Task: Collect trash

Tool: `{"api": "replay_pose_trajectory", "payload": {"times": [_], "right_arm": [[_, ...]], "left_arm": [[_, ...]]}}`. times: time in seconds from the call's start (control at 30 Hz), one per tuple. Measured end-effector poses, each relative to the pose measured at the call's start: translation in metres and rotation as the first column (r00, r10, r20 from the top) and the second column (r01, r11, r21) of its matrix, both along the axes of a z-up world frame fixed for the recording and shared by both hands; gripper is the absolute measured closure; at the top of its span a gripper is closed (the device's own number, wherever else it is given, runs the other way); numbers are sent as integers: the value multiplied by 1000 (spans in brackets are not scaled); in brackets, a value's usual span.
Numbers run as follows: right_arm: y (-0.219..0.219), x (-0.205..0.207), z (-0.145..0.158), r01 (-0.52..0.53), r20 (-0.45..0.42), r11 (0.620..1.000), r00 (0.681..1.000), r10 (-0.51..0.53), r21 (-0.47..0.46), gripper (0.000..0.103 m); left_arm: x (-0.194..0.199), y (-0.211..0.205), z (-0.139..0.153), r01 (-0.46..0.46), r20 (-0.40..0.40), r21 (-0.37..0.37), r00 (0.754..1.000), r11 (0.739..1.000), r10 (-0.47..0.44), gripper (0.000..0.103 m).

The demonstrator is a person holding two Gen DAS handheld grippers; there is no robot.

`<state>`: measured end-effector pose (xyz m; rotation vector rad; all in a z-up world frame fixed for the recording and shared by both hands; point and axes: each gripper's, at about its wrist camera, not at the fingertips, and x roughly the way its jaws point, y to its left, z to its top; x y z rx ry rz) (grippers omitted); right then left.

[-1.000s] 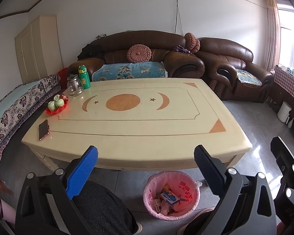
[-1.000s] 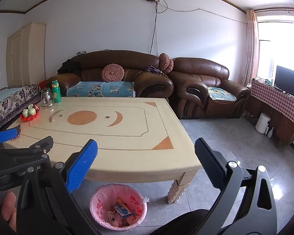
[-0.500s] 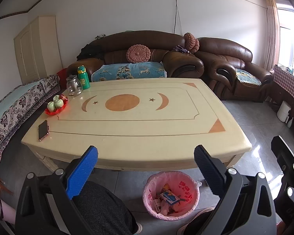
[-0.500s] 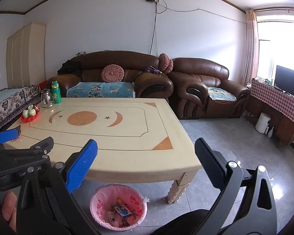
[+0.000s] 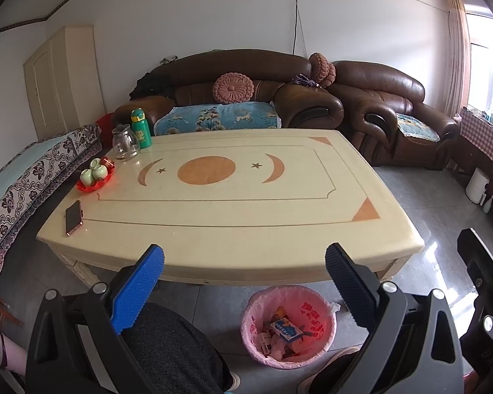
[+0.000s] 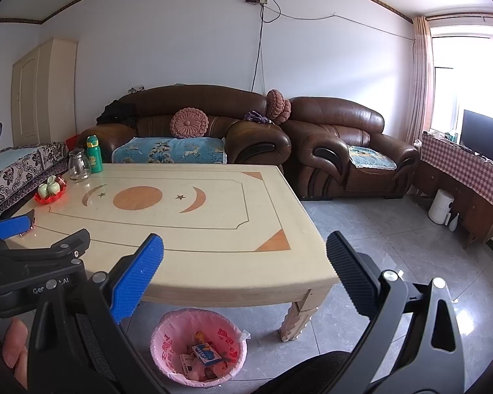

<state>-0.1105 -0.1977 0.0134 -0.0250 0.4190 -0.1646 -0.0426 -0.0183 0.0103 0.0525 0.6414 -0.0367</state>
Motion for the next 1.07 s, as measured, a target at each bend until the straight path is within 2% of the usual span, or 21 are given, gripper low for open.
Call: {"api": "replay_pose_trajectory", "payload": {"times": [0.5,1.07], "right_arm": [[-1,0,0,0,-3,1000,1000,0,8,6],[3,2,-2,2,-4,1000,1000,-2,12,6]], "left_arm": [[-3,-4,-1,33,13,12,999,999,-33,7],[4,-2,1,18,-4,20,1000,1000,-18,7]]}}
